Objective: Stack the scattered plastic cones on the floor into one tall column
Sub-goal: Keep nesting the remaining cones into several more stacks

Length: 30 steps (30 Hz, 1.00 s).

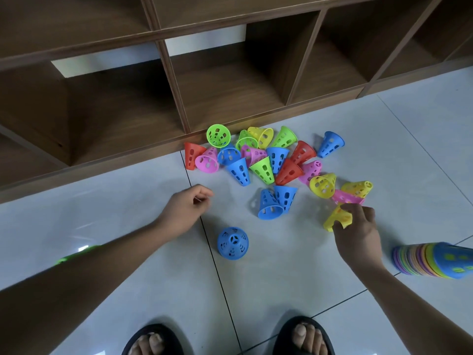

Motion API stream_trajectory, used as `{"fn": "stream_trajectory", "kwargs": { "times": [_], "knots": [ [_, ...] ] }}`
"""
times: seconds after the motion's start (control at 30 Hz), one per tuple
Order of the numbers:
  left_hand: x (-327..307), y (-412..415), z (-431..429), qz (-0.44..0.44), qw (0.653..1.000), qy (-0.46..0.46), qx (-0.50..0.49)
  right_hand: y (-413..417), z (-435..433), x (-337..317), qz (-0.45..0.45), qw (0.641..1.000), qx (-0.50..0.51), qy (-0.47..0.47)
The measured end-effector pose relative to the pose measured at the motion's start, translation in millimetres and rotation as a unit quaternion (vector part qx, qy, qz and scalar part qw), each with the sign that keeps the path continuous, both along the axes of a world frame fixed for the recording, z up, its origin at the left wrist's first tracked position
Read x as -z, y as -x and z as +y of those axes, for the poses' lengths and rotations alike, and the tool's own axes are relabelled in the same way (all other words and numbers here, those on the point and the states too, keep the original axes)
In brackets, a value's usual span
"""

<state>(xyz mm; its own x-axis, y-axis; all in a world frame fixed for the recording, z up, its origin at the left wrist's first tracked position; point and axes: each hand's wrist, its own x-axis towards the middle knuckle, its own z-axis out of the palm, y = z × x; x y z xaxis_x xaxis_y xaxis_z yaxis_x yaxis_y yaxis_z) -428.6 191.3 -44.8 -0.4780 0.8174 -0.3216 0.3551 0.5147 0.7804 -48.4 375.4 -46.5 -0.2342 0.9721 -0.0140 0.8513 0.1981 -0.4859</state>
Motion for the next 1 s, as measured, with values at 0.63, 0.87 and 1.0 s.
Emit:
{"fn": "stream_trajectory", "kwargs": {
  "times": [0.63, 0.87, 1.0],
  "knots": [
    [-3, 45, 62, -0.022, 0.998, 0.046, -0.025, 1, -5, -4, 0.028, 0.999, -0.024, -0.003],
    [-4, 40, 59, -0.045, 0.995, 0.015, -0.085, 21, -26, -25, 0.102, 0.991, -0.010, 0.086],
    [1, 43, 50, -0.033, 0.991, 0.009, -0.132, 32, -35, -35, 0.138, 0.978, -0.015, 0.159]
  ]
}}
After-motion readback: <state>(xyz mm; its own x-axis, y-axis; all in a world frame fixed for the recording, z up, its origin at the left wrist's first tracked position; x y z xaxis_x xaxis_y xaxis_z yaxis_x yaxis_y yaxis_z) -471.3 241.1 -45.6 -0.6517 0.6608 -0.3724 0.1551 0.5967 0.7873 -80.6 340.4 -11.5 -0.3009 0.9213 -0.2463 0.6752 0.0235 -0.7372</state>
